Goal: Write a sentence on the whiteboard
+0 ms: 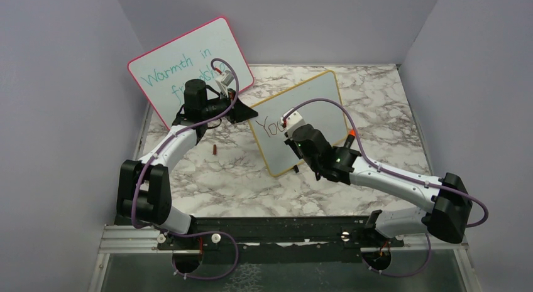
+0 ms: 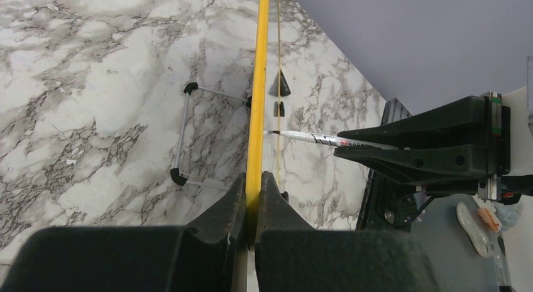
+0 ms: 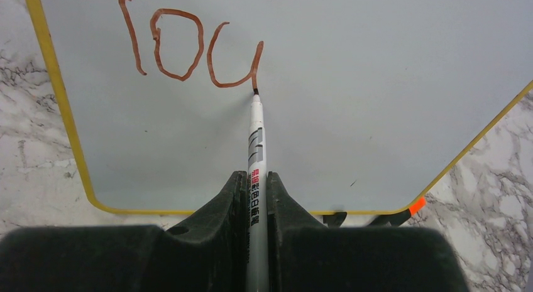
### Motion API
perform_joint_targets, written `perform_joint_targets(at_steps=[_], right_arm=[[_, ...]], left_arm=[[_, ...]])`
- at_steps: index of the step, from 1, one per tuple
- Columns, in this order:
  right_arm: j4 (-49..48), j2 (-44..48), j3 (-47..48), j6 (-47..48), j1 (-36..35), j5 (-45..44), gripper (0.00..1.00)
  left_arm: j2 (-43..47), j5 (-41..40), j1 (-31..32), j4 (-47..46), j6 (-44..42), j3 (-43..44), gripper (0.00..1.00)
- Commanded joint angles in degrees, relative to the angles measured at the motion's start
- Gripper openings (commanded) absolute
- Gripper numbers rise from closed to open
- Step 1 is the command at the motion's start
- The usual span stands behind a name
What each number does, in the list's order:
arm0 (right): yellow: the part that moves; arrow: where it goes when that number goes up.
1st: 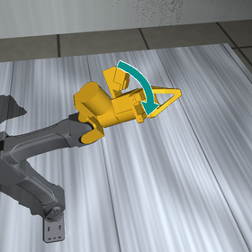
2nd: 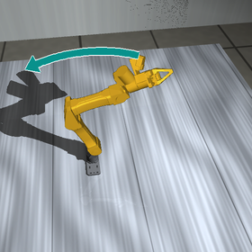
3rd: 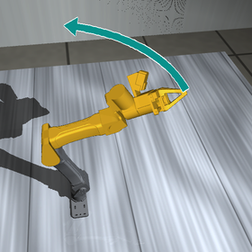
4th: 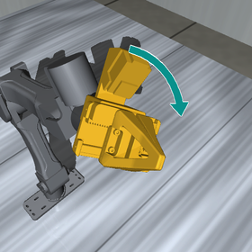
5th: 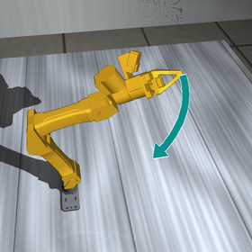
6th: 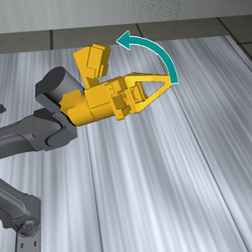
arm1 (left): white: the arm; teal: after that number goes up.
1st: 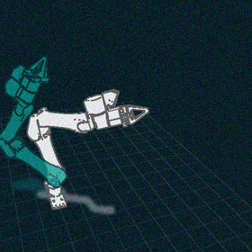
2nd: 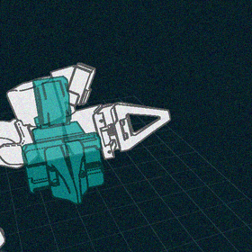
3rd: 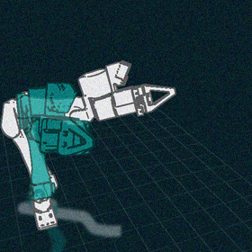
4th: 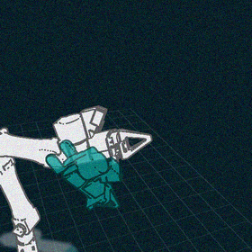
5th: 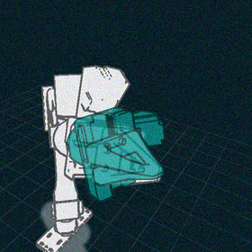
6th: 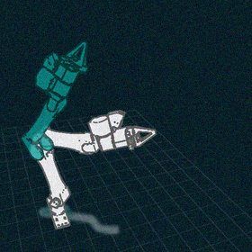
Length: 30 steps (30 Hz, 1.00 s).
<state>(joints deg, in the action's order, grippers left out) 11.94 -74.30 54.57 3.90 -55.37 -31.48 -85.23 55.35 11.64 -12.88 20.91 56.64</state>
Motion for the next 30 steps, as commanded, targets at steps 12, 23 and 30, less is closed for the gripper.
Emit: perform_joint_targets(at_steps=[12, 23, 30], right_arm=[[-5.73, 4.42, -2.36, -0.55, 1.04, -2.44, 0.01], [-9.87, 2.72, -0.03, 1.7, 4.04, 0.66, 0.01], [-10.38, 2.36, 0.87, 1.9, 4.18, 2.58, 0.01]], left_arm=[[-3.1, 1.42, 1.63, 6.89, -4.91, -1.27, 0.0], [-3.19, 1.34, 1.61, 7.21, -5.1, -1.18, 0.0], [-3.32, 1.31, 1.63, 7.51, -5.26, -1.01, 0.0]])
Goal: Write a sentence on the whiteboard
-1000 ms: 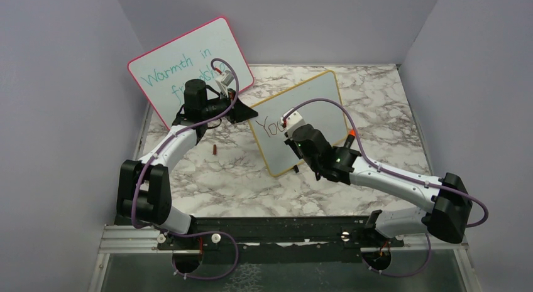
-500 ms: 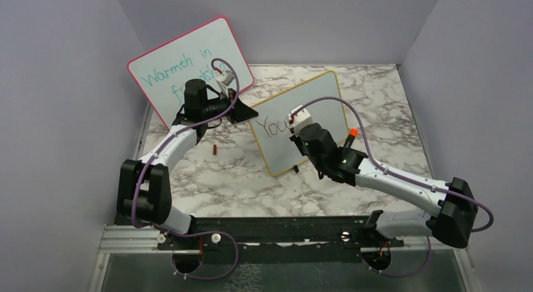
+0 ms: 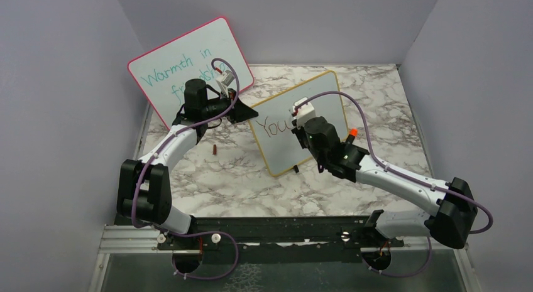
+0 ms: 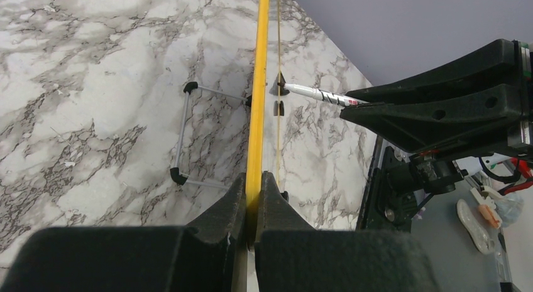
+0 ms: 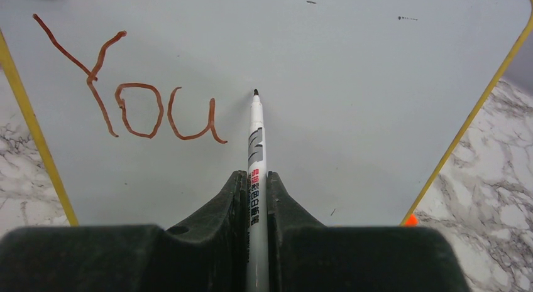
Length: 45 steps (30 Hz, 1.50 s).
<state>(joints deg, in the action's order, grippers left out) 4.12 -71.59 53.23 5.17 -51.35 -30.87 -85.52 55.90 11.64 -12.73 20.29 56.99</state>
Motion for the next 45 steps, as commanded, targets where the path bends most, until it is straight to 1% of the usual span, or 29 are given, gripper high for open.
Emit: perform_joint_targets(at_steps=[1, 17, 27, 32, 40, 45], right_arm=[[-2.54, -0.47, 2.22, 0.63, 0.22, 1.97, 0.01], [-3.58, -2.23, 3.25, 0.98, 0.71, 2.39, 0.01], [-0.15, -2.46, 2.09, -0.53, 0.94, 1.18, 0.01], [1.22, -1.67, 1.39, -1.3, 0.95, 2.19, 0.01], [2.95, 0.84, 0.9, -1.22, 0.98, 6.26, 0.01], [3.17, 2.43, -0.23, -0.51, 0.93, 3.69, 0.01]], left_arm=[[-3.0, 0.72, 1.65, 7.37, -4.69, -1.36, 0.0], [-3.11, 0.63, 1.56, 7.72, -5.0, -1.18, 0.0], [-2.99, 0.61, 1.54, 7.9, -5.09, -1.09, 0.0], [-2.95, 0.61, 1.54, 7.9, -5.09, -1.09, 0.0], [-3.04, 0.49, 1.55, 7.88, -5.09, -1.09, 0.0], [-2.99, 0.44, 1.55, 7.94, -5.13, -1.09, 0.0]])
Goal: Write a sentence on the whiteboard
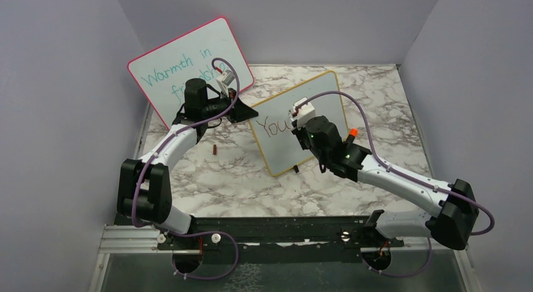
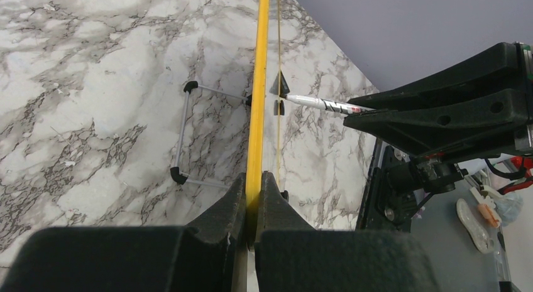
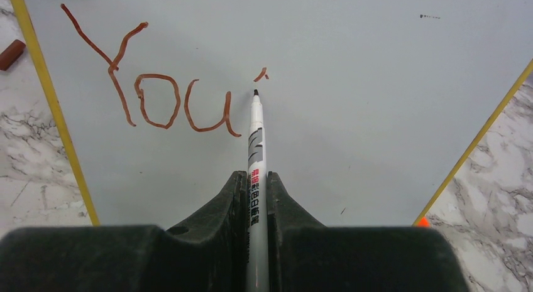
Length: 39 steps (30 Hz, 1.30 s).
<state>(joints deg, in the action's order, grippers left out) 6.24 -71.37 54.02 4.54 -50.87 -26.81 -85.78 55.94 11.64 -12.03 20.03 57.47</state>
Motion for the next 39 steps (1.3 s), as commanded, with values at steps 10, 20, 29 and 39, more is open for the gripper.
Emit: perform_joint_targets(at_steps=[10, 20, 29, 39], right_arm=[[-2.21, 1.34, -1.63, 1.34, 1.48, -2.13, 0.01], [-2.79, -0.49, -1.39, 1.38, 2.33, -0.71, 0.01], [1.28, 0.06, -1.59, 0.29, 2.45, -0.8, 0.01], [5.22, 1.05, -2.76, -1.65, 2.52, 0.32, 0.01]], left_arm=[[-2.66, 0.48, 1.56, 7.35, -5.0, -1.57, 0.0], [-2.73, 0.56, 1.57, 7.46, -5.09, -1.49, 0.0], [-2.88, 0.57, 1.54, 7.47, -5.09, -1.4, 0.0], [-2.85, 0.57, 1.55, 7.53, -5.18, -1.4, 0.0]])
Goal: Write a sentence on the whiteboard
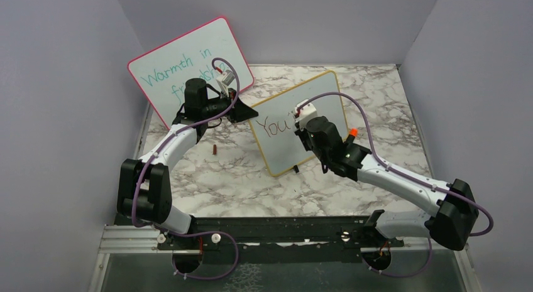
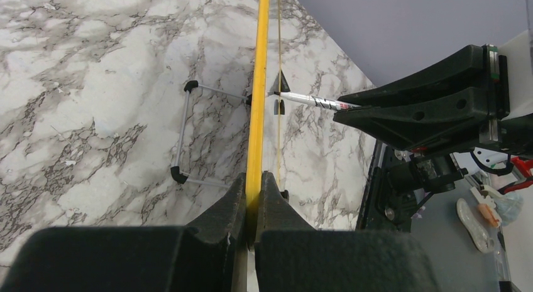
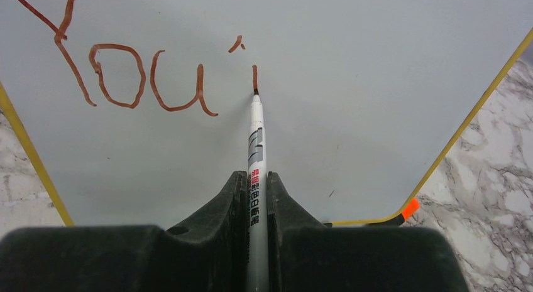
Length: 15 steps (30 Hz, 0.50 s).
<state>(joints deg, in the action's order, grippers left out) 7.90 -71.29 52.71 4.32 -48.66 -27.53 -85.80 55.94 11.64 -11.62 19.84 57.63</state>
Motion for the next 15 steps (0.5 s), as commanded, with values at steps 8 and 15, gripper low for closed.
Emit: perform_joint_targets(at_steps=[8, 15], right_arm=[[4.38, 1.86, -2.21, -2.43, 0.3, 1.79, 0.01], [0.74, 1.46, -2.21, -1.6, 0.24, 0.85, 0.01]], left_arm=[[-2.8, 0.57, 1.56, 7.08, -4.98, -1.55, 0.0], [-2.89, 0.74, 1.54, 7.12, -4.98, -1.55, 0.0]])
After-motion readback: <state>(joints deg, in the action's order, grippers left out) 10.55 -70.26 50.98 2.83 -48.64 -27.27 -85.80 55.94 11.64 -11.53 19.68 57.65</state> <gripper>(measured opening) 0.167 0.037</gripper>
